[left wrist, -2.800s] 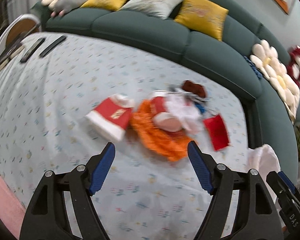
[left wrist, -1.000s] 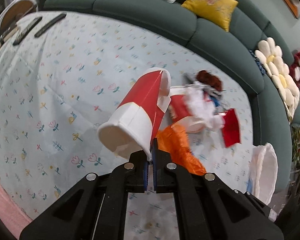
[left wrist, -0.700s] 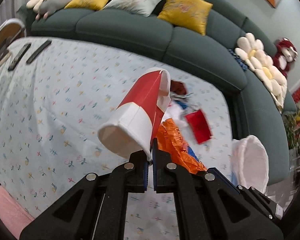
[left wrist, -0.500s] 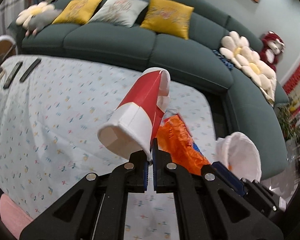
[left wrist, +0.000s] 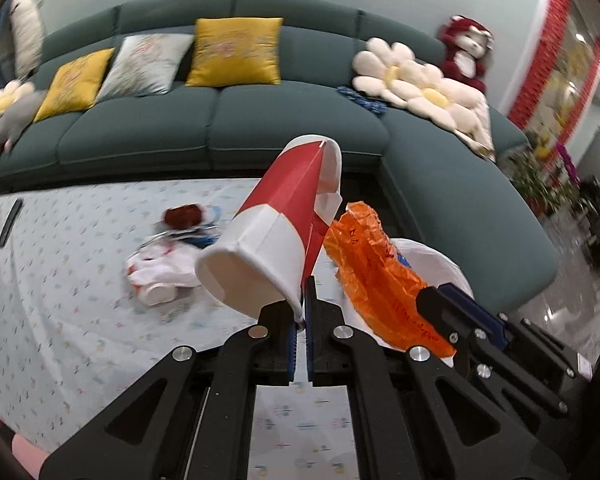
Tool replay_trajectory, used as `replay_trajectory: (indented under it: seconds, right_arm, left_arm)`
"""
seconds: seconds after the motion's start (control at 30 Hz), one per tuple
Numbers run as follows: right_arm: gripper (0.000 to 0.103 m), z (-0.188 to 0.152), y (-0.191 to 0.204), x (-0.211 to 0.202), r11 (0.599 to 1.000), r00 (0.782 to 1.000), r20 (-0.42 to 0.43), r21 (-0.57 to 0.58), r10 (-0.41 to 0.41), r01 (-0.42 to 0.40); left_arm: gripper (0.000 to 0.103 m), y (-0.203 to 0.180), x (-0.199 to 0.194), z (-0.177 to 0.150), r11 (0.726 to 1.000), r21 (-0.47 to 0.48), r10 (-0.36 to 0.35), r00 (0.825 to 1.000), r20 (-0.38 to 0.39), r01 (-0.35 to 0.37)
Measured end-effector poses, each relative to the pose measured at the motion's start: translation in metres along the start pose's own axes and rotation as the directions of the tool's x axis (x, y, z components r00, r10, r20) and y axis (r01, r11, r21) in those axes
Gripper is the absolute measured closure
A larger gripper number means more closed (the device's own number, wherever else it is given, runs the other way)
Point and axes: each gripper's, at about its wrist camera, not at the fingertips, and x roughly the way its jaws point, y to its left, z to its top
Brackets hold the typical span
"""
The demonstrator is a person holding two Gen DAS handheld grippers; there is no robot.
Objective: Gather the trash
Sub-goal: 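Lift the paper cup and orange bag and carry them over the wastebasket, then open the left gripper to drop the cup while the right gripper releases the orange bag into the wastebasket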
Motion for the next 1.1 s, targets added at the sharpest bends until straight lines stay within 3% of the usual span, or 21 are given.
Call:
replay_trajectory:
  seconds: [0.47,0.6,0.9,0.97,1.0,1.03,1.1]
  right_arm:
    - [0.089,0.000,-0.100,-0.018,0.986,0.993,0.028,0.121,-0.119,0.114]
    - [0.089,-0.004,-0.120,-0.012,0.980,0.989,0.013,0.142,-0.144,0.141]
    - [0.089,-0.008,-0.150,0.010,0.968,0.984,-0.038,0.174,-0.176,0.180]
    - [0.088,-0.007,-0.156,0.016,0.965,0.982,-0.048,0.181,-0.182,0.187]
    - [0.085,-0.006,-0.157,0.019,0.965,0.982,-0.053,0.183,-0.180,0.187]
    - [0.085,-0.005,-0.158,0.021,0.964,0.982,-0.054,0.185,-0.184,0.191]
    - [0.075,-0.003,-0.158,0.024,0.963,0.981,-0.054,0.186,-0.188,0.194]
  left_arm:
    - [0.100,-0.092,0.032,-0.003,0.978,0.161,-0.124,0.991,-0.044,0.130]
    - [0.100,-0.110,0.050,-0.004,0.970,0.199,-0.130,0.990,-0.063,0.140]
    - [0.099,-0.130,0.091,0.004,0.968,0.172,-0.160,0.979,-0.126,0.181]
    - [0.085,-0.133,0.096,0.005,0.973,0.154,-0.155,0.979,-0.130,0.174]
    - [0.066,-0.133,0.098,0.006,0.975,0.147,-0.151,0.980,-0.129,0.170]
    - [0.054,-0.133,0.098,0.007,0.978,0.137,-0.143,0.982,-0.122,0.159]
    - [0.053,-0.130,0.097,0.009,0.981,0.125,-0.135,0.986,-0.098,0.147]
